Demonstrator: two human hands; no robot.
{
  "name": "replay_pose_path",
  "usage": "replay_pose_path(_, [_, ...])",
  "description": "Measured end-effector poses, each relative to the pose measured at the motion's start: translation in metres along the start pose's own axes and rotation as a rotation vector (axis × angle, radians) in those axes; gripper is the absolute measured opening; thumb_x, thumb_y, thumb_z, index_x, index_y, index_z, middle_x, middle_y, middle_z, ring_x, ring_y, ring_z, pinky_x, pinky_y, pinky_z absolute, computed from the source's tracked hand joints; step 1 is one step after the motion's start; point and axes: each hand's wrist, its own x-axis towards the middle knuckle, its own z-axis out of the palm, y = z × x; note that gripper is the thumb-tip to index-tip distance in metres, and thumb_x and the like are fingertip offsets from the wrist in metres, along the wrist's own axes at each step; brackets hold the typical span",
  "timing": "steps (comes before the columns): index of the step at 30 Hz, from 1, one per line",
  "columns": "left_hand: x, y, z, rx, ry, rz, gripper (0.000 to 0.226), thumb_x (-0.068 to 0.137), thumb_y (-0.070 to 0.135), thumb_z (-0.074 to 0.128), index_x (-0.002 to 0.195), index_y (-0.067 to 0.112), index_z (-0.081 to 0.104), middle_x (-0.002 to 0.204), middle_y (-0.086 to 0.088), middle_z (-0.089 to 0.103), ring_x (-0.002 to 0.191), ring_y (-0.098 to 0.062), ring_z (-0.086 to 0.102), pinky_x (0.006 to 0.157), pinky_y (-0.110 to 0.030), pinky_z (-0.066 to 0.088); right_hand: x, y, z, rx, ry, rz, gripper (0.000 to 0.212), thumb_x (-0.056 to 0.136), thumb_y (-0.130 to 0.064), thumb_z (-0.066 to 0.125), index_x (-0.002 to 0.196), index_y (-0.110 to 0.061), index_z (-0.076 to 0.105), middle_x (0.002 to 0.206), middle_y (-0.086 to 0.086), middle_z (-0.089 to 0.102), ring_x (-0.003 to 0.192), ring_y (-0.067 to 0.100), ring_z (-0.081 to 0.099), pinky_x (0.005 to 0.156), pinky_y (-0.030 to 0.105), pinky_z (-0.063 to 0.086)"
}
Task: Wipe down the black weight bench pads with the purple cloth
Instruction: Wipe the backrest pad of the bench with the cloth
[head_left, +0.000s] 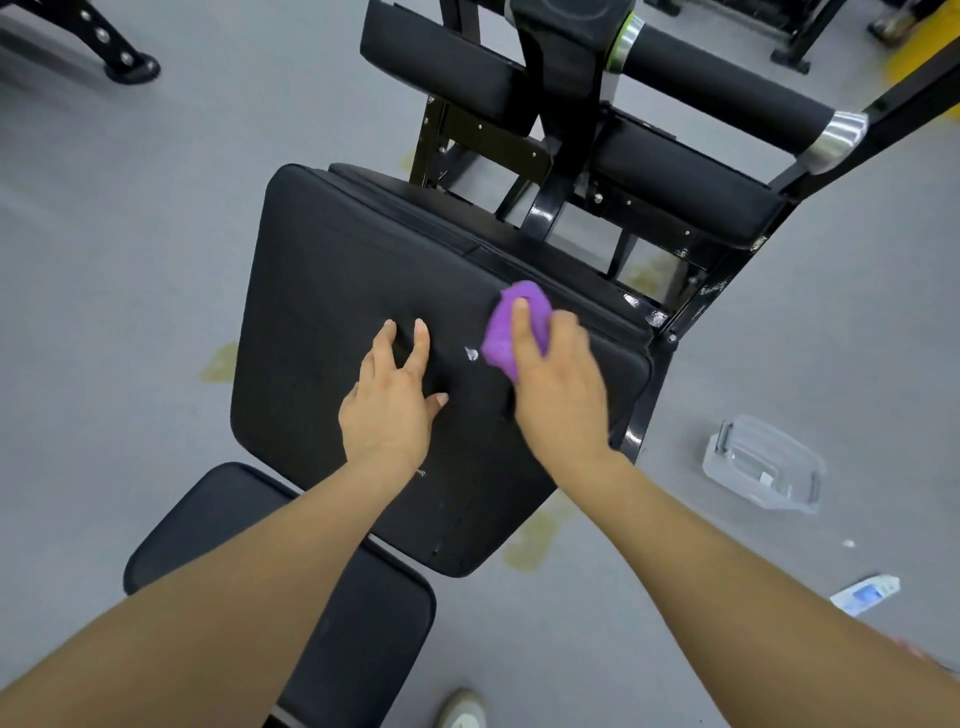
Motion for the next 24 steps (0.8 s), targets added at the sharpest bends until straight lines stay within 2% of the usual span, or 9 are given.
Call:
replay_pose_path(4, [-0.002, 0.002, -0.005, 0.016, -0.006, 0.003, 0.076, 0.089, 0.038, 0.057, 0.148, 0.032, 0.010, 0.154, -0.001, 0.008, 0.139, -0.019, 0.022, 0.086, -0.038, 0.047, -0.003, 0.011, -0.006, -0.065, -0.052, -0.086, 0.078, 0.056, -0.002, 0.082, 0.129, -0.005, 0.054, 0.105, 0.022, 0.058, 0.080, 0.033, 0.060, 0.055, 0.032, 0.049])
replay_pose_path(8, [-0.002, 0.001, -0.003, 0.027, 0.000, 0.009, 0.075, 0.090, 0.039, 0.055, 0.149, 0.031, 0.009, 0.154, -0.002, 0.007, 0.138, -0.020, 0.022, 0.086, -0.039, 0.047, -0.044, 0.052, -0.020, 0.124, -0.002, 0.228, 0.075, 0.078, -0.003, 0.068, 0.141, -0.019, 0.028, 0.117, 0.018, 0.046, 0.093, 0.034, 0.053, 0.066, 0.045, 0.053])
replay_pose_path(10, [-0.003, 0.001, -0.002, 0.034, 0.006, 0.009, 0.075, 0.090, 0.040, 0.055, 0.149, 0.031, 0.009, 0.154, -0.002, 0.008, 0.138, -0.020, 0.023, 0.083, -0.038, 0.048, -0.050, 0.051, -0.017, 0.087, 0.034, 0.283, 0.076, 0.075, 0.000, 0.067, 0.142, -0.014, 0.033, 0.119, 0.019, 0.043, 0.095, 0.036, 0.051, 0.067, 0.044, 0.052])
replay_pose_path(13, [-0.003, 0.000, -0.002, 0.044, 0.019, 0.020, 0.074, 0.090, 0.040, 0.055, 0.149, 0.032, 0.010, 0.154, -0.002, 0.010, 0.137, -0.020, 0.025, 0.080, -0.038, 0.048, -0.035, 0.027, -0.004, 0.031, 0.087, 0.163, 0.081, 0.058, 0.006, 0.075, 0.133, -0.003, 0.046, 0.109, 0.021, 0.050, 0.080, 0.036, 0.054, 0.054, 0.034, 0.044])
replay_pose_path(15, [-0.003, 0.000, -0.003, 0.051, 0.012, 0.026, 0.074, 0.090, 0.040, 0.056, 0.148, 0.032, 0.011, 0.154, -0.003, 0.010, 0.137, -0.020, 0.024, 0.080, -0.038, 0.048, -0.024, 0.005, 0.004, 0.027, 0.034, 0.077, 0.073, 0.058, 0.001, 0.078, 0.128, -0.003, 0.054, 0.105, 0.022, 0.057, 0.077, 0.034, 0.057, 0.053, 0.033, 0.046])
replay_pose_path(18, [-0.001, 0.001, -0.009, 0.036, -0.032, 0.029, 0.073, 0.089, 0.039, 0.056, 0.148, 0.031, 0.013, 0.152, -0.003, 0.011, 0.137, -0.021, 0.026, 0.083, -0.039, 0.047, -0.017, -0.015, 0.010, -0.001, -0.066, 0.040, 0.073, 0.064, -0.014, 0.080, 0.131, -0.006, 0.052, 0.108, 0.017, 0.057, 0.081, 0.027, 0.057, 0.057, 0.031, 0.049])
replay_pose_path(21, [-0.004, 0.009, -0.019, -0.169, -0.007, 0.003, 0.057, 0.094, 0.038, 0.049, 0.145, 0.025, 0.029, 0.146, -0.002, 0.023, 0.125, -0.017, 0.041, 0.082, -0.035, 0.045, -0.016, -0.008, 0.001, 0.043, -0.225, -0.029, 0.081, 0.081, -0.031, 0.069, 0.147, -0.013, 0.025, 0.131, 0.015, 0.037, 0.109, 0.026, 0.045, 0.079, 0.033, 0.050])
replay_pose_path(23, [-0.014, 0.028, -0.024, -0.459, 0.072, -0.033, 0.044, 0.097, 0.033, 0.044, 0.138, 0.018, 0.043, 0.133, 0.000, 0.036, 0.099, -0.006, 0.051, 0.078, -0.018, 0.039, -0.014, 0.006, -0.008, 0.195, -0.376, -0.061, 0.087, 0.085, -0.036, 0.064, 0.150, -0.021, 0.009, 0.138, 0.009, 0.022, 0.122, 0.023, 0.031, 0.092, 0.033, 0.045])
replay_pose_path(24, [-0.020, 0.040, -0.026, -0.586, 0.097, -0.055, 0.040, 0.097, 0.031, 0.045, 0.133, 0.015, 0.048, 0.123, 0.001, 0.040, 0.087, -0.002, 0.051, 0.074, -0.011, 0.037, -0.012, 0.014, -0.014, 0.311, -0.432, -0.050, 0.088, 0.083, -0.034, 0.066, 0.150, -0.024, 0.009, 0.137, 0.006, 0.022, 0.124, 0.020, 0.029, 0.095, 0.033, 0.044])
